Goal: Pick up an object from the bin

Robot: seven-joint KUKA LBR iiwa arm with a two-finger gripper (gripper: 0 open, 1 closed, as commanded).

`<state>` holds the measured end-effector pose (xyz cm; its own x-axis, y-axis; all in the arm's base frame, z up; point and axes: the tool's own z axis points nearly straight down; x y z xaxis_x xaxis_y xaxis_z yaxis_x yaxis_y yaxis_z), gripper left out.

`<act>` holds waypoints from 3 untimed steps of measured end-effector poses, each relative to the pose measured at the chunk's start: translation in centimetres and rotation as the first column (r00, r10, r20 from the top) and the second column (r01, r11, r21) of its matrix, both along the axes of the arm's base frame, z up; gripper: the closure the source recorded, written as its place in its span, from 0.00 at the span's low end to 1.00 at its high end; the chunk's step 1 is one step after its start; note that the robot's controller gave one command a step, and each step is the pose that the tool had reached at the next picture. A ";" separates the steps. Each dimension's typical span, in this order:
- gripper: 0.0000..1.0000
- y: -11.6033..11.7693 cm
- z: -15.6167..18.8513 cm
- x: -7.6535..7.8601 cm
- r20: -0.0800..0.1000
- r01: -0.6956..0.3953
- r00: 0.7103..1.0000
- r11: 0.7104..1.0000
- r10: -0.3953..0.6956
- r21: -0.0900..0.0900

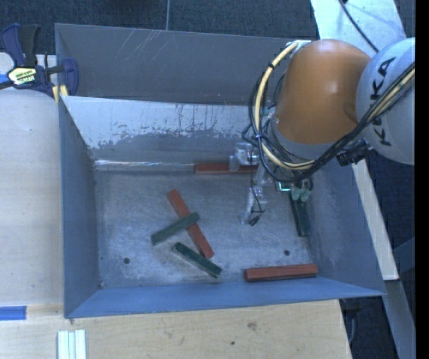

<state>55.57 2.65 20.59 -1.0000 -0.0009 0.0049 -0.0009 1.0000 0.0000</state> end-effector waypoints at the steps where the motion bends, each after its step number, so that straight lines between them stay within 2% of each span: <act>1: 0.00 5.4 -12.6 3.4 0.001 -0.083 0.997 0.997 0.083 0.001; 2: 0.00 10.0 -12.9 -3.0 0.002 -0.064 0.998 0.998 0.064 0.001; 3: 1.00 9.8 -12.7 -2.6 0.009 -0.060 0.998 0.998 0.060 0.002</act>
Offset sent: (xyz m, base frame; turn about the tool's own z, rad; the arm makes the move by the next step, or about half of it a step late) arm 0.0347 0.0527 -0.1221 -0.0788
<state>52.93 12.45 7.84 -0.9981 -0.0609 -0.0037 -0.0609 0.9981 0.0016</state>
